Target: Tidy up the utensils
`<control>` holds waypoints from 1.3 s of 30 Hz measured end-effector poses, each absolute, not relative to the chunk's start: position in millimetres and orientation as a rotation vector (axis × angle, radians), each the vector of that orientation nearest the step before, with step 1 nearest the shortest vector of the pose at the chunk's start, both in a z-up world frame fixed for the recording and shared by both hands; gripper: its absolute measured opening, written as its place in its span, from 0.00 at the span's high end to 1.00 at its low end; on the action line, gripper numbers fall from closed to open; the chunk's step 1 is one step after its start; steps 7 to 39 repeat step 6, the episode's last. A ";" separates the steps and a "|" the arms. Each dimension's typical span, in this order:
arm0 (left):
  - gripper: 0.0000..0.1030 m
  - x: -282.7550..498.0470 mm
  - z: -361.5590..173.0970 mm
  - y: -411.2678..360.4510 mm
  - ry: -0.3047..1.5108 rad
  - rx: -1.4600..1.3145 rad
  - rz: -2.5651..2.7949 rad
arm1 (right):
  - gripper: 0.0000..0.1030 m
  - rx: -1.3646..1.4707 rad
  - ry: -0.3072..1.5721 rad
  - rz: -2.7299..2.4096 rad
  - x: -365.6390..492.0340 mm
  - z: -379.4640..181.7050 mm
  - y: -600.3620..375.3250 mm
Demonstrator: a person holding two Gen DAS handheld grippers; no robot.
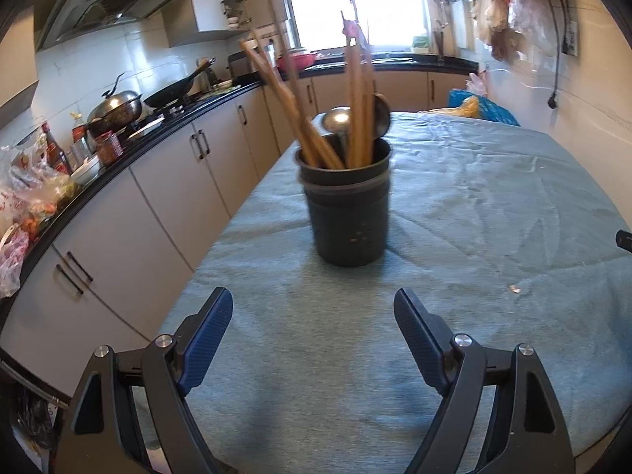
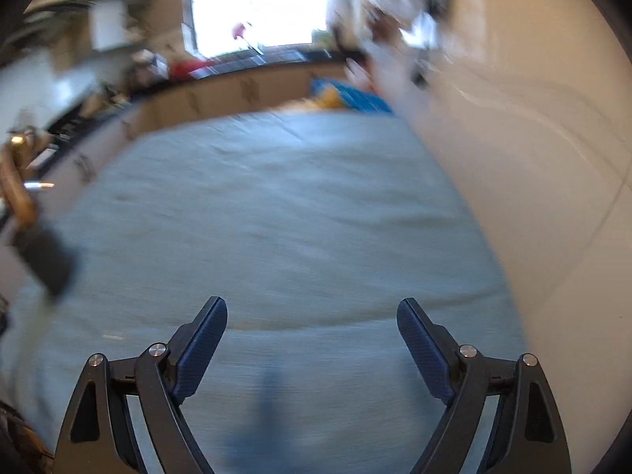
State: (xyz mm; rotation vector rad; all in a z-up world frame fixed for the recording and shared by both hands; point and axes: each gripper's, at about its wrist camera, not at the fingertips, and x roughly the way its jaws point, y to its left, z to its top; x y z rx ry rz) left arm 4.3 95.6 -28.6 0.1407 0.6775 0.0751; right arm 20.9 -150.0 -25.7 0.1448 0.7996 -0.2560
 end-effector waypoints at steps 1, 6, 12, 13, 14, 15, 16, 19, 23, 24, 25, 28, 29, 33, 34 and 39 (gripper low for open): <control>0.19 2.4 -28.3 93.4 0.661 0.145 0.076 | 0.12 0.143 0.819 -0.282 22.0 -30.5 -163.9; 0.19 7.4 -31.4 85.0 0.685 0.146 0.033 | 0.12 0.184 0.893 -0.317 19.6 -54.9 -209.5; 0.19 7.4 -31.4 85.0 0.685 0.146 0.033 | 0.12 0.184 0.893 -0.317 19.6 -54.9 -209.5; 0.19 7.4 -31.4 85.0 0.685 0.146 0.033 | 0.12 0.184 0.893 -0.317 19.6 -54.9 -209.5; 0.19 7.4 -31.4 85.0 0.685 0.146 0.033 | 0.12 0.184 0.893 -0.317 19.6 -54.9 -209.5; 0.19 7.4 -31.4 85.0 0.685 0.146 0.033 | 0.12 0.184 0.893 -0.317 19.6 -54.9 -209.5; 0.19 7.4 -31.4 85.0 0.685 0.146 0.033 | 0.12 0.184 0.893 -0.317 19.6 -54.9 -209.5; 0.19 7.4 -31.4 85.0 0.685 0.146 0.033 | 0.12 0.184 0.893 -0.317 19.6 -54.9 -209.5; 0.19 7.4 -31.4 85.0 0.685 0.146 0.033 | 0.12 0.184 0.893 -0.317 19.6 -54.9 -209.5; 0.19 7.4 -31.4 85.0 0.685 0.146 0.033 | 0.12 0.184 0.893 -0.317 19.6 -54.9 -209.5; 0.19 7.4 -31.4 85.0 0.685 0.146 0.033 | 0.12 0.184 0.893 -0.317 19.6 -54.9 -209.5; 0.19 7.4 -31.4 85.0 0.685 0.146 0.033 | 0.12 0.184 0.893 -0.317 19.6 -54.9 -209.5; 0.19 7.4 -31.4 85.0 0.685 0.146 0.033 | 0.12 0.184 0.893 -0.317 19.6 -54.9 -209.5; 0.19 7.4 -31.4 85.0 0.685 0.146 0.033 | 0.12 0.184 0.893 -0.317 19.6 -54.9 -209.5; 0.19 7.4 -31.4 85.0 0.685 0.146 0.033 | 0.12 0.184 0.893 -0.317 19.6 -54.9 -209.5; 0.19 7.4 -31.4 85.0 0.685 0.146 0.033 | 0.12 0.184 0.893 -0.317 19.6 -54.9 -209.5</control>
